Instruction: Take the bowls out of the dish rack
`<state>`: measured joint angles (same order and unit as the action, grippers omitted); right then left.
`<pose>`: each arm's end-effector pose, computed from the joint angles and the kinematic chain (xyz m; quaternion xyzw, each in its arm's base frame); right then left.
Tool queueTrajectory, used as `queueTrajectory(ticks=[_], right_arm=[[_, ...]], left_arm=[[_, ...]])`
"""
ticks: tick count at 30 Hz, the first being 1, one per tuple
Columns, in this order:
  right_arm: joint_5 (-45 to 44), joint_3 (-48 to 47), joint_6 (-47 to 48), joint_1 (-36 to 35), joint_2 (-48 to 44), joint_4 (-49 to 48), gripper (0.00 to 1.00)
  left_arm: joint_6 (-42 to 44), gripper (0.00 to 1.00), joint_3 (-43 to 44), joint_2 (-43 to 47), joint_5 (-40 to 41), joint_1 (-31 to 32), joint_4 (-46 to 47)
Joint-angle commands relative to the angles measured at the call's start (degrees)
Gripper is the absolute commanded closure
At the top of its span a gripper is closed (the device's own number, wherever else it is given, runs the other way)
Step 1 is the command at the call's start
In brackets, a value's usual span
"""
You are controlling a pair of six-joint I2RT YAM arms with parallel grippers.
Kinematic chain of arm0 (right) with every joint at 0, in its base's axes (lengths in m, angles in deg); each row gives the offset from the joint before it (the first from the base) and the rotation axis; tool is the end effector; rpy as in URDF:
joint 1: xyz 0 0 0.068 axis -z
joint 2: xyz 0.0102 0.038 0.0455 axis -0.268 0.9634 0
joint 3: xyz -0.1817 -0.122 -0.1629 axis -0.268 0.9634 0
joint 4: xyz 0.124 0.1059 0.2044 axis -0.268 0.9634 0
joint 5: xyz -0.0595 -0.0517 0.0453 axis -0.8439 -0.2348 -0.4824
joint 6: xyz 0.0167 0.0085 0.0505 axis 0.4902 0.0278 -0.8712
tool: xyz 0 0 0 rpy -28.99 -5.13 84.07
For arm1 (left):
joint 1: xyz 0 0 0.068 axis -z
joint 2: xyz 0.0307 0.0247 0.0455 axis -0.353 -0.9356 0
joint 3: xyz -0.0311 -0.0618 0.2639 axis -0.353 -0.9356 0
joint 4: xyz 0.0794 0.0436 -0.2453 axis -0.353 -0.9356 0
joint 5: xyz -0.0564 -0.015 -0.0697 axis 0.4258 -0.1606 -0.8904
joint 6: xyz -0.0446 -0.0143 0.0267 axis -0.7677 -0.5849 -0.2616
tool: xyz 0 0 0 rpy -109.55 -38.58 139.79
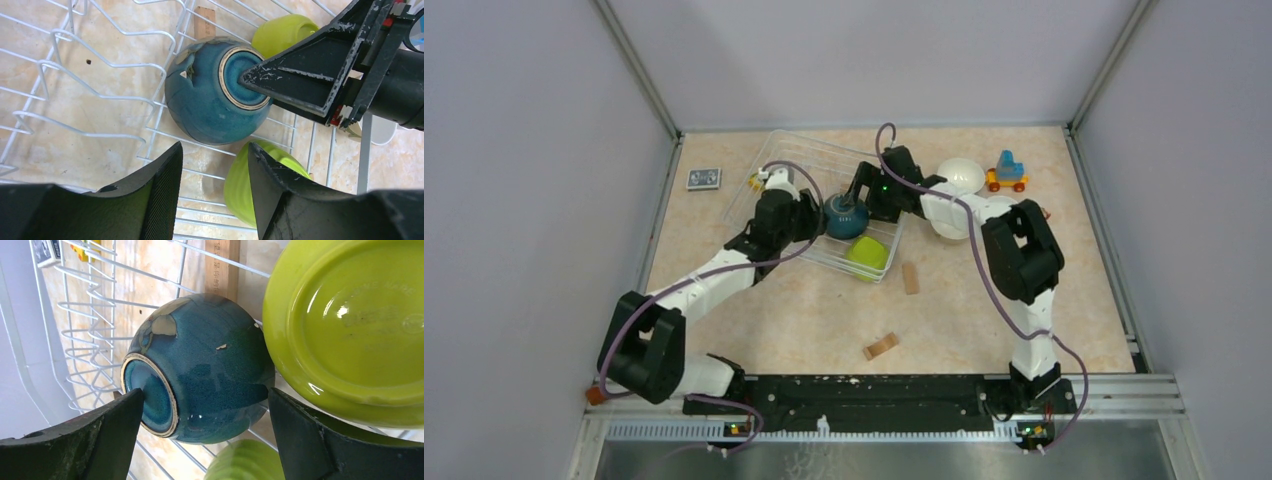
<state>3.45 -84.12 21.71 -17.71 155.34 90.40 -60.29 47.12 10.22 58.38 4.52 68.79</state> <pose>0.3832 0.2582 0.2000 0.0768 0.9106 0.3150 0.2564 0.2743 -0.1266 0.2397 -0.0755 0.8481 -0.2331 0.4697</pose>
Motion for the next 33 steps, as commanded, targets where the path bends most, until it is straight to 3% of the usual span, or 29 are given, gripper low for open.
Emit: queueTrajectory(ticks=[1,7,15,27,33], right_arm=[[-4.0,0.9,-5.2,-0.7,3.5,2.0,0.09],[-5.7,2.3,-8.0,-0.7,4.5,0.1,0.08],[3.8,7.2,-10.5,-0.5,6.7,-11.4,0.08],[6.6,3.7,-12.2,-0.1,10.8,-7.8,0.07],[12.8,8.8,-16.8,0.1,10.3,-19.9,0.06]], left_arm=[[0.6,0.44,-1.5,2.9,1.3,-0.2,3.5],[0.4,0.43,-3.5,5.3,1.2,-0.2,4.5],[0.1,0.43,-5.2,7.2,-0.1,-0.2,5.4],[-0.7,0.41,-6.8,8.3,-1.7,-0.2,6.3],[-0.6,0.41,-6.9,8.7,-1.8,-0.2,5.9]])
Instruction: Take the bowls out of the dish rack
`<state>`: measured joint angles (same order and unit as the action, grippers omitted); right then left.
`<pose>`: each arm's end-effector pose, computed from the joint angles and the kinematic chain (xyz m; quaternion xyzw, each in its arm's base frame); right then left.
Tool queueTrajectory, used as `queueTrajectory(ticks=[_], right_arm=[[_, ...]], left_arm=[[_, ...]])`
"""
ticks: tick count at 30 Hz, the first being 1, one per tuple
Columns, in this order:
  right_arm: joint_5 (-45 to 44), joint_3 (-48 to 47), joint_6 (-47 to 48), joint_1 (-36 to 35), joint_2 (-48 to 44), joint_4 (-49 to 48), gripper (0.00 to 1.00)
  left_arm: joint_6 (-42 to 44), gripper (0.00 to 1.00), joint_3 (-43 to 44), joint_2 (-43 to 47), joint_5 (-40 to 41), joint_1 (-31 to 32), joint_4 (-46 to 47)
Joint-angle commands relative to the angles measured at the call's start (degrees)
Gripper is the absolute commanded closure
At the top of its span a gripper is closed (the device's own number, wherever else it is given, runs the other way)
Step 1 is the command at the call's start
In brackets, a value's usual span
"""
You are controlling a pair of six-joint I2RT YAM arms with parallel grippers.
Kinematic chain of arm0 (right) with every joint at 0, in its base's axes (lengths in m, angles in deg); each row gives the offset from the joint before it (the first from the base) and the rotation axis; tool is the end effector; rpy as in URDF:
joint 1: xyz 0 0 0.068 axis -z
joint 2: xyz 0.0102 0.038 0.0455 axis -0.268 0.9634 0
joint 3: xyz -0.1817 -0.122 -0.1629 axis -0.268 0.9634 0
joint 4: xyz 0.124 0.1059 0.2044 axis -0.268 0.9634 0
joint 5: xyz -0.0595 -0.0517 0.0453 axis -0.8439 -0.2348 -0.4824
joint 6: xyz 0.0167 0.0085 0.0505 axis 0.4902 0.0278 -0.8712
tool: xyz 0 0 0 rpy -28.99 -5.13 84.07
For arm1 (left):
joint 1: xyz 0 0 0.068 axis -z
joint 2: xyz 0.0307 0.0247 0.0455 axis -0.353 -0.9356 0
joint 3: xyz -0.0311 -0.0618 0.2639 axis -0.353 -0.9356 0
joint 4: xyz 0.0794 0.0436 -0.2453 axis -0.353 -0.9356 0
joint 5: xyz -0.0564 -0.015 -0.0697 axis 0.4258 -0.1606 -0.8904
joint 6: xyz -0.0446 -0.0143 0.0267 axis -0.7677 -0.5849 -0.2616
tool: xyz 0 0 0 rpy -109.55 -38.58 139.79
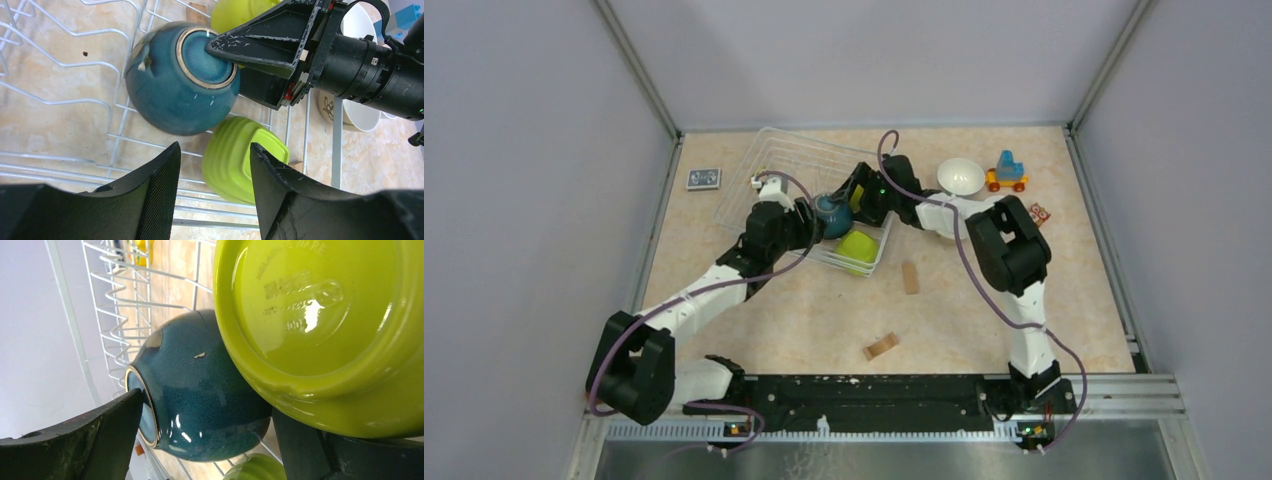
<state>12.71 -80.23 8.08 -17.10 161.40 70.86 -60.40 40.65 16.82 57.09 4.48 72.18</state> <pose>0.3979 0.2684 0.1605 0.1350 0.8608 0.4395 0.2181 0.2503 -0.1159 0.2384 -0.0701 0.8322 -0.2548 0.4875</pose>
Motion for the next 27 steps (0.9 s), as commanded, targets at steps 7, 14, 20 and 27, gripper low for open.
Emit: queueTrajectory(ticks=[7,14,20,27], right_arm=[[4.1,5.1,-2.8,-0.1,0.0,-2.8,0.24],[2.2,1.9,1.2,-0.2,-3.8,0.2,0.37],[-1.9,0.3,6.0,-0.5,-6.8,4.1,0.41],[-9.8,-2.5,15.7,-1.9,-10.5,11.0,0.45]], left_arm=[[-0.4,0.41,-2.1,4.9,1.3,-0.2,2.1],[0.2,0.41,-3.4,8.1,4.1,-0.2,0.8],[0.4,0.41,-3.7,8.8,5.2,-0.2,0.6],[0.7,0.41,-3.8,9.4,5.7,-0.2,0.5]])
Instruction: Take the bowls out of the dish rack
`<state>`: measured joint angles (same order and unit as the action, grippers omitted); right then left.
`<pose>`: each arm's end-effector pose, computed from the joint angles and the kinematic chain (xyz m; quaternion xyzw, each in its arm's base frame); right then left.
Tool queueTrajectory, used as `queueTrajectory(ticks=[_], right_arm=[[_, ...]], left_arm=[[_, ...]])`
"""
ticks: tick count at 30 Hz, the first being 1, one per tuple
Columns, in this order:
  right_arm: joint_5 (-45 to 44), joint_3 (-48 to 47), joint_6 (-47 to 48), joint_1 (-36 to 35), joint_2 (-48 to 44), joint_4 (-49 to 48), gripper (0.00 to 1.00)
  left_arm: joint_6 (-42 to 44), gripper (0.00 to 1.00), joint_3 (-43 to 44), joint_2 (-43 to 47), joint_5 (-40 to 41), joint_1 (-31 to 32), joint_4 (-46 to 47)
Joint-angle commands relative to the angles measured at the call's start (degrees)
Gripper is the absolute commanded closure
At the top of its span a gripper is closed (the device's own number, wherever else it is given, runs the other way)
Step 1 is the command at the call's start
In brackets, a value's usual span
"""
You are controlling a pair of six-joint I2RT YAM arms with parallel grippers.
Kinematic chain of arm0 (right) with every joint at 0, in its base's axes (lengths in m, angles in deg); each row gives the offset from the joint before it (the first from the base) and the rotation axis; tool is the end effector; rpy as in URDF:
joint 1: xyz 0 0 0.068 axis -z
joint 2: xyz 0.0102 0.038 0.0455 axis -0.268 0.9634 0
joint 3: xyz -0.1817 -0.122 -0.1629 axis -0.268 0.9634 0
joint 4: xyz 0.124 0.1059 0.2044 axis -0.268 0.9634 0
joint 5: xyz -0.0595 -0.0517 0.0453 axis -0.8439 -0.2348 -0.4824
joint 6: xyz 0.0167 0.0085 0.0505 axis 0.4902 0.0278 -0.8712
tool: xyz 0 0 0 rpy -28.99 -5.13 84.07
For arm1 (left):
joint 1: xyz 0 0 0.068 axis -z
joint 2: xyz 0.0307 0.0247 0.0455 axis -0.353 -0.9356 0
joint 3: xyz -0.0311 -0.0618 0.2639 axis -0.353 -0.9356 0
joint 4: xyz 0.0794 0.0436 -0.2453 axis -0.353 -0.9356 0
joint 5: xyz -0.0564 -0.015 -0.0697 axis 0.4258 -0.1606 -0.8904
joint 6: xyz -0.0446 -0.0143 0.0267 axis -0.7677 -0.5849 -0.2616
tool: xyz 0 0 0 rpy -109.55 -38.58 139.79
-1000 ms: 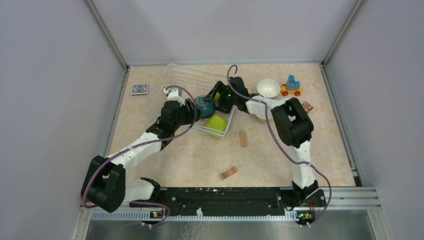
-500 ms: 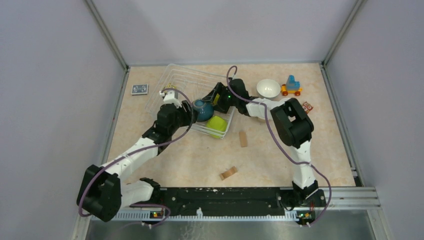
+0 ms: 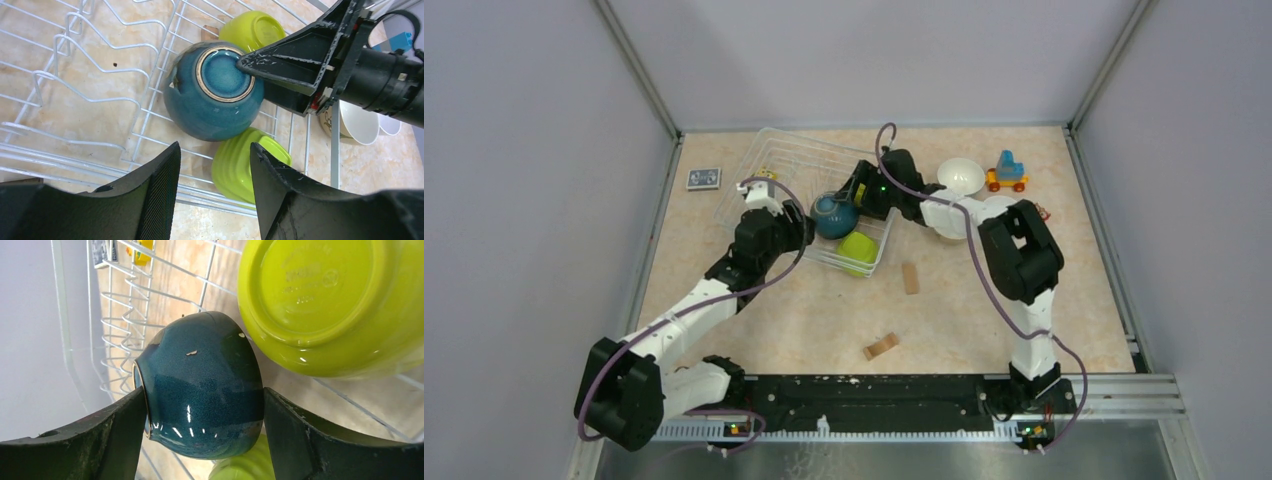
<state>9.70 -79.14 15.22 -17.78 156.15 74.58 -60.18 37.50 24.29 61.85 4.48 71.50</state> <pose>0.3855 0.2649 0.1899 0.0880 0.8676 0.4133 0.2622 0.2298 -0.1031 0.2502 -0.0915 0.8115 -0.2368 0.5264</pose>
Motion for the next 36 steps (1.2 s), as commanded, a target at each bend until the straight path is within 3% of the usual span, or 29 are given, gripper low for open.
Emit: queueTrajectory(ticks=[1,3,6,14,22,24,30,34,36], right_arm=[[-8.2,-4.1,10.3,-1.4,-5.7,8.4,0.45],[-10.9,-5.3,13.9,-1.4,-6.9,9.9,0.45],[-11.9,-7.1,19.4,-1.6,-8.2,11.2,0.56],[-21.6,-14.1,36.8,-5.0,-9.4,18.9,0.56],[-34.1,-15.5,49.0,-11.2,-6.1,20.2,0.55],[-35.8,-15.5,50.6,-12.6,-5.1,20.1,0.51],[-31.0,-14.8,51.5,-14.8,-4.0,19.3,0.2],[-26.7,-12.2,49.3,-14.8,-5.1,17.1,0.07],[-24.6,-11.6,49.2,-14.8,-5.3,17.1,0.06]], left_arm=[[0.4,0.41,-0.6,2.1,0.9,-0.2,1.3],[0.5,0.41,-0.7,2.3,0.7,-0.2,1.4],[0.6,0.41,-0.8,2.2,0.5,-0.2,1.6],[0.3,0.41,-1.3,2.3,0.7,-0.2,1.2],[-1.9,0.39,-1.1,4.2,8.5,-0.2,-3.7],[-3.7,0.38,-1.4,5.1,11.0,-0.2,-4.9],[-4.9,0.37,-2.3,7.1,13.6,-0.2,-5.8],[-4.7,0.36,-2.3,7.4,14.1,-0.2,-6.0],[-4.7,0.36,-2.3,7.4,14.3,-0.2,-6.1]])
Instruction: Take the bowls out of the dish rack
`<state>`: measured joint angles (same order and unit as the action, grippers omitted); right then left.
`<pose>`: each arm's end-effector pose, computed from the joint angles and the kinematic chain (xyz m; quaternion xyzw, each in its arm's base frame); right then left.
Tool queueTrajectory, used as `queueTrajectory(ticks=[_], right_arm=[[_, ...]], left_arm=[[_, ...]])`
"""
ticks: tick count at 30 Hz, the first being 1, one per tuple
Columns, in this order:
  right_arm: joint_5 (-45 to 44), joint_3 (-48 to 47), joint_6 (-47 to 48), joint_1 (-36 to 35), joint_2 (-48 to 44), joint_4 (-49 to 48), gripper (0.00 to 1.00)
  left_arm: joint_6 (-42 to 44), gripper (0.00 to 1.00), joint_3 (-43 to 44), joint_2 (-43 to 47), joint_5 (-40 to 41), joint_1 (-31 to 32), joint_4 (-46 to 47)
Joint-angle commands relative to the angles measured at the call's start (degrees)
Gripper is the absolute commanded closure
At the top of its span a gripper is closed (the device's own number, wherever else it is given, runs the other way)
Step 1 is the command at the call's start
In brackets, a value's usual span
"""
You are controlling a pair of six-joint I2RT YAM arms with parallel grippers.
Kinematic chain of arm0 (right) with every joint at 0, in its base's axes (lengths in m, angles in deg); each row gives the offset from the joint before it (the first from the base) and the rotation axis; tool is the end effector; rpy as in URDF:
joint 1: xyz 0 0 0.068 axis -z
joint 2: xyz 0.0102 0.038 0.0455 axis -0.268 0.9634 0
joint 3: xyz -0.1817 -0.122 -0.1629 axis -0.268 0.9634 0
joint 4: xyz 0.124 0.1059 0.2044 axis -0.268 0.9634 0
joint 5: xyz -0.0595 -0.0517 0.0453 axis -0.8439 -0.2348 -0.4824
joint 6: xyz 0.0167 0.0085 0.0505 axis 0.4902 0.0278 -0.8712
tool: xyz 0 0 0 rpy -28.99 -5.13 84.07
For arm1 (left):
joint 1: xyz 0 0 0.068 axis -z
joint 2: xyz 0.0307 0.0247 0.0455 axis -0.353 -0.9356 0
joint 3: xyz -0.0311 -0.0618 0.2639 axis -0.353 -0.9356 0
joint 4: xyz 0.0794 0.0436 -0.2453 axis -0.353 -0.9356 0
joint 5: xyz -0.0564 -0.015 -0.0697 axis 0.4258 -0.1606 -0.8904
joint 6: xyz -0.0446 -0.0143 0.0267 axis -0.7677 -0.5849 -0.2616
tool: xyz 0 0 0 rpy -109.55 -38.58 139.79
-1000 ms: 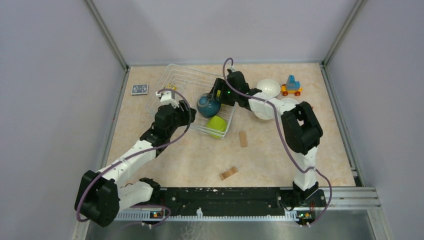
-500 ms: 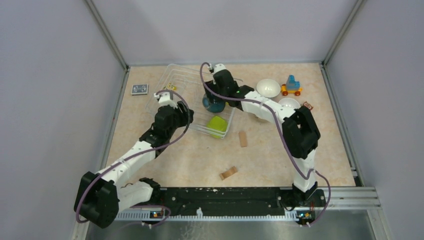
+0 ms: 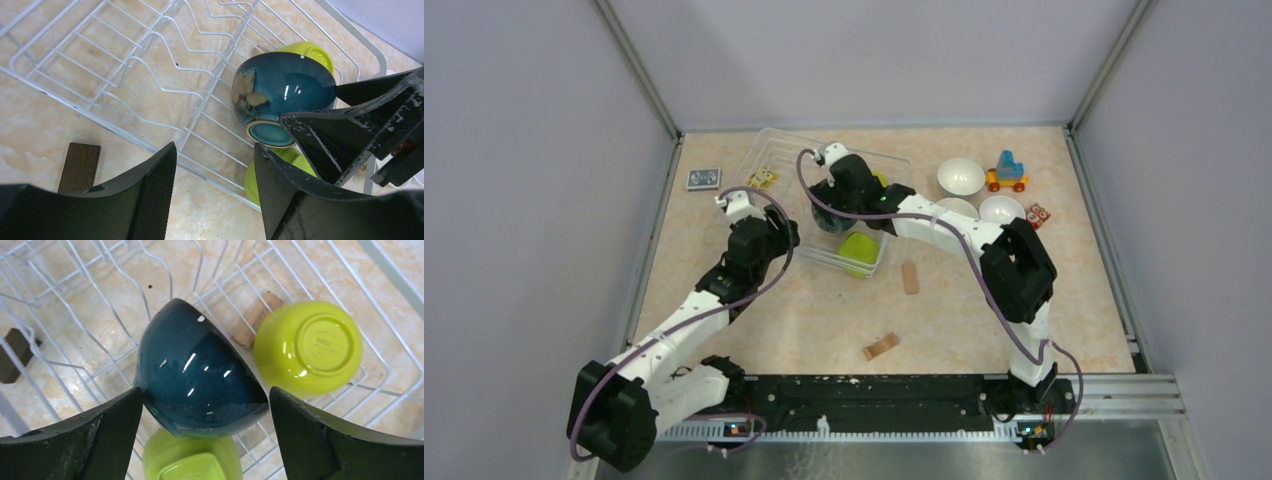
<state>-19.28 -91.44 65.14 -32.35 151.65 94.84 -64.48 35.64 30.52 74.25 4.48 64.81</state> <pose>0.3172 0.3388 0.2646 -0.2855 0.8402 0.1023 0.4495 0.2111 -0.0860 0.2516 -0.1808 0.8023 -0.1675 0.5436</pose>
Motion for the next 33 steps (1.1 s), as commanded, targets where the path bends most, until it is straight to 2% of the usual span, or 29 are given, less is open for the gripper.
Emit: queueTrajectory(ticks=[1,5,11,18,25,33], right_arm=[[5.6,0.7,-0.8,-0.2,-0.7,-2.8,0.05],[11.1,0.7,-0.6,-0.3,-0.7,-1.6,0.07],[15.3,1.2,-1.8,0.1,-1.5,-0.4,0.26],[18.6,2.3,0.8,0.4,-2.0,1.0,0.35],[22.2,1.5,4.9,0.3,0.6,1.3,0.42],[18.8,-2.5,9.6,-1.0,3.8,4.3,0.45]], left_arm=[[-0.4,0.36,-0.4,1.3,1.9,-0.2,0.6],[-0.4,0.36,-0.7,1.5,1.8,-0.2,0.6],[-0.2,0.36,-0.7,1.9,1.6,-0.2,0.5],[0.0,0.36,-0.5,2.0,1.2,-0.2,0.5],[-0.4,0.36,-0.7,4.2,1.8,-0.2,-0.2],[0.0,0.36,-1.3,5.7,2.1,-0.2,0.2]])
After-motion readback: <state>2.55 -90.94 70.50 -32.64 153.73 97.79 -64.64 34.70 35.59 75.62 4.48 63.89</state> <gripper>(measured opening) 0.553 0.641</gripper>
